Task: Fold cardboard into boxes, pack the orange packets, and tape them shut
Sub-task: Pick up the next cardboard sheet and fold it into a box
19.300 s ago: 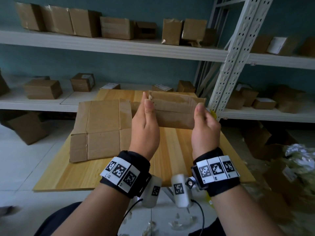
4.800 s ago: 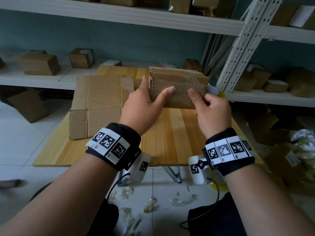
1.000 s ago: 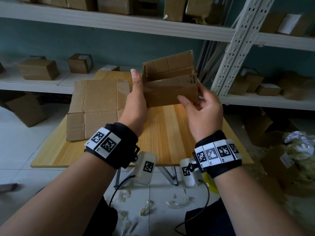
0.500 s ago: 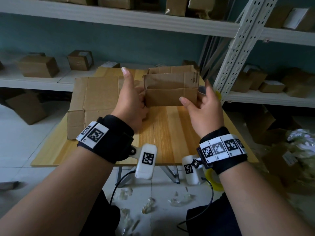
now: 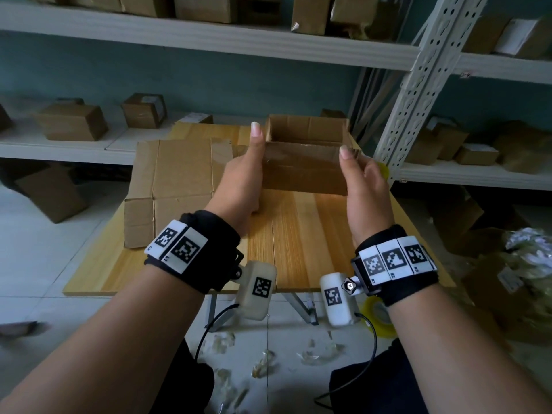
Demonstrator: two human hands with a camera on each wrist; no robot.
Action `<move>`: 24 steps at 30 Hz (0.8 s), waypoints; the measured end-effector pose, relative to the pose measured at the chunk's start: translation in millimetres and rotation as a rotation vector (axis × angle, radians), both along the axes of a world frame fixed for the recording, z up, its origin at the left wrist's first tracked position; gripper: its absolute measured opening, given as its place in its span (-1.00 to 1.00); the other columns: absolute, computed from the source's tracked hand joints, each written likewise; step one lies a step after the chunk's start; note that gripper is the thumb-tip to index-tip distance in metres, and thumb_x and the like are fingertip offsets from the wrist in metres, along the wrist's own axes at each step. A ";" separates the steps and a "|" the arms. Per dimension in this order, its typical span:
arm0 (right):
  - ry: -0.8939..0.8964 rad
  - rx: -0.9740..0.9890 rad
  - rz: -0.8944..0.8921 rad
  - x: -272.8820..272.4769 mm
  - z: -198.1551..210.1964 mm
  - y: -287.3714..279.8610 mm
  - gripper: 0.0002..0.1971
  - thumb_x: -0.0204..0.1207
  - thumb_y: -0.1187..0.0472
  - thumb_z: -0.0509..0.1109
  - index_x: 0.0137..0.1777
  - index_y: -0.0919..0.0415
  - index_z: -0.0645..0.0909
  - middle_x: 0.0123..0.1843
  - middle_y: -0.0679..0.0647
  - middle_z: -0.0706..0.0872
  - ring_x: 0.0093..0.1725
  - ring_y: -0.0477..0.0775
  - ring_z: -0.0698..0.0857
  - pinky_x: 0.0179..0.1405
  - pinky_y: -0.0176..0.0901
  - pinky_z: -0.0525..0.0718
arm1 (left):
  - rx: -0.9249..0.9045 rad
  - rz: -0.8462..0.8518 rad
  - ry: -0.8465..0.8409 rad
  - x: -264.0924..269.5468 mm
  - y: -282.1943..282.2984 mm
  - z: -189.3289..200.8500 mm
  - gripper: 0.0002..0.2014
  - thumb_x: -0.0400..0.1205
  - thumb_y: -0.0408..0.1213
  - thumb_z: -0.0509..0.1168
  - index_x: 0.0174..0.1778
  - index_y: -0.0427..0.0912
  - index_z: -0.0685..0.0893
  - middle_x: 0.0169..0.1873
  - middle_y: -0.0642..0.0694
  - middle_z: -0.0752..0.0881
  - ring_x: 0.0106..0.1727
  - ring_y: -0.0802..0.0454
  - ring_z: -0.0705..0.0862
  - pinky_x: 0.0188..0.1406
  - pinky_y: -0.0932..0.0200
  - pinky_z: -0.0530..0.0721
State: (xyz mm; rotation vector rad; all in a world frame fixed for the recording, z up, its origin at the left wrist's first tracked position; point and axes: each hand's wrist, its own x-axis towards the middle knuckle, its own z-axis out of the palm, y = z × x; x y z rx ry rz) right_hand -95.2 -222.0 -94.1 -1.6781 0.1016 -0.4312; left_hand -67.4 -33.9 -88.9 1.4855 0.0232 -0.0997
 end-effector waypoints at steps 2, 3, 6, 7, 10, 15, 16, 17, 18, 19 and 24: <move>-0.026 0.015 0.012 4.2 -0.8 2.3 -0.23 0.63 -0.45 0.32 0.64 0.06 0.50 0.45 -0.11 0.74 0.42 -0.32 0.67 0.49 -0.15 0.59 | -0.035 0.012 -0.008 -3.2 0.5 5.6 0.11 0.37 0.78 0.12 0.65 0.03 0.59 0.43 0.02 0.78 0.53 -0.02 0.66 0.69 -0.22 0.42; -0.020 0.027 0.023 6.3 -1.2 3.3 -0.06 0.51 -0.59 0.32 0.71 0.04 0.44 0.55 -0.05 0.69 0.54 -0.14 0.63 0.60 0.07 0.56 | -0.054 0.013 -0.006 -5.1 0.5 8.5 0.02 0.52 0.69 0.07 0.67 -0.02 0.56 0.42 0.00 0.79 0.52 0.01 0.67 0.70 -0.13 0.41; 0.001 0.075 0.040 11.5 -3.8 1.0 0.19 0.25 -0.77 0.32 0.77 -0.04 0.34 0.64 -0.02 0.62 0.63 0.02 0.58 0.67 0.26 0.48 | -0.080 -0.045 0.003 -5.7 0.7 9.3 -0.08 0.72 0.53 -0.06 0.74 -0.12 0.49 0.49 -0.05 0.74 0.55 0.03 0.64 0.67 0.01 0.39; 0.008 0.083 0.036 11.0 -3.0 0.7 0.22 0.22 -0.79 0.32 0.79 -0.06 0.32 0.65 -0.03 0.61 0.63 0.01 0.57 0.68 0.26 0.47 | -0.084 -0.046 0.010 -4.9 0.5 8.6 -0.08 0.72 0.53 -0.06 0.76 -0.13 0.47 0.51 -0.05 0.72 0.56 0.03 0.62 0.69 0.01 0.36; 0.038 0.078 0.056 9.4 -2.6 1.2 0.22 0.20 -0.80 0.27 0.79 -0.11 0.30 0.68 -0.07 0.57 0.66 -0.02 0.53 0.70 0.26 0.44 | -0.079 -0.026 0.015 -3.7 -2.9 6.2 -0.14 0.75 0.49 -0.05 0.69 -0.13 0.53 0.34 0.04 0.81 0.41 0.15 0.68 0.54 0.16 0.45; 0.080 0.073 0.088 3.7 -4.6 4.7 -0.09 0.55 -0.63 0.07 0.80 -0.15 0.27 0.79 -0.10 0.40 0.76 -0.01 0.36 0.77 0.19 0.27 | -0.082 -0.005 0.073 -4.1 -10.1 1.1 -0.22 0.78 0.42 0.03 0.77 -0.08 0.41 0.56 -0.01 0.65 0.50 0.05 0.59 0.48 0.08 0.40; 0.082 0.079 0.091 4.0 -4.5 4.1 -0.10 0.55 -0.63 0.07 0.79 -0.16 0.29 0.78 -0.10 0.41 0.76 -0.01 0.36 0.78 0.22 0.26 | -0.083 -0.014 0.084 -4.4 -10.4 0.4 -0.21 0.78 0.42 0.04 0.78 -0.08 0.40 0.59 -0.04 0.62 0.56 0.00 0.57 0.53 0.05 0.40; 0.083 0.085 0.099 4.9 -4.9 3.2 -0.05 0.48 -0.68 0.08 0.78 -0.18 0.32 0.77 -0.10 0.44 0.75 -0.01 0.38 0.78 0.27 0.27 | -0.080 -0.026 0.088 -5.3 -10.4 0.7 -0.22 0.78 0.42 0.04 0.76 -0.08 0.43 0.55 -0.03 0.65 0.54 0.01 0.59 0.56 0.05 0.41; 0.085 0.092 0.111 7.0 -5.8 2.0 0.01 0.39 -0.76 0.11 0.75 -0.20 0.36 0.74 -0.12 0.49 0.73 -0.02 0.42 0.77 0.30 0.30 | -0.078 -0.033 0.093 -4.2 -10.1 -0.6 -0.23 0.78 0.41 0.03 0.73 -0.08 0.48 0.44 -0.01 0.72 0.45 0.06 0.65 0.58 0.07 0.43; 0.090 0.098 0.121 8.9 -6.8 0.9 0.08 0.29 -0.81 0.12 0.74 -0.22 0.39 0.72 -0.12 0.52 0.72 -0.02 0.45 0.77 0.32 0.31 | -0.078 -0.034 0.097 -2.9 -9.8 -1.0 -0.25 0.79 0.41 0.03 0.69 -0.08 0.52 0.31 0.03 0.77 0.34 0.12 0.69 0.55 0.10 0.48; 0.124 0.144 0.145 18.3 -15.4 -3.0 0.16 0.15 -0.87 0.16 0.74 -0.29 0.38 0.73 -0.12 0.50 0.72 0.01 0.44 0.76 0.38 0.30 | -0.079 -0.024 0.106 -0.9 -8.8 -2.3 -0.28 0.83 0.35 0.01 0.64 -0.16 0.56 -0.09 0.08 0.93 -0.06 0.22 0.90 -0.20 0.37 0.73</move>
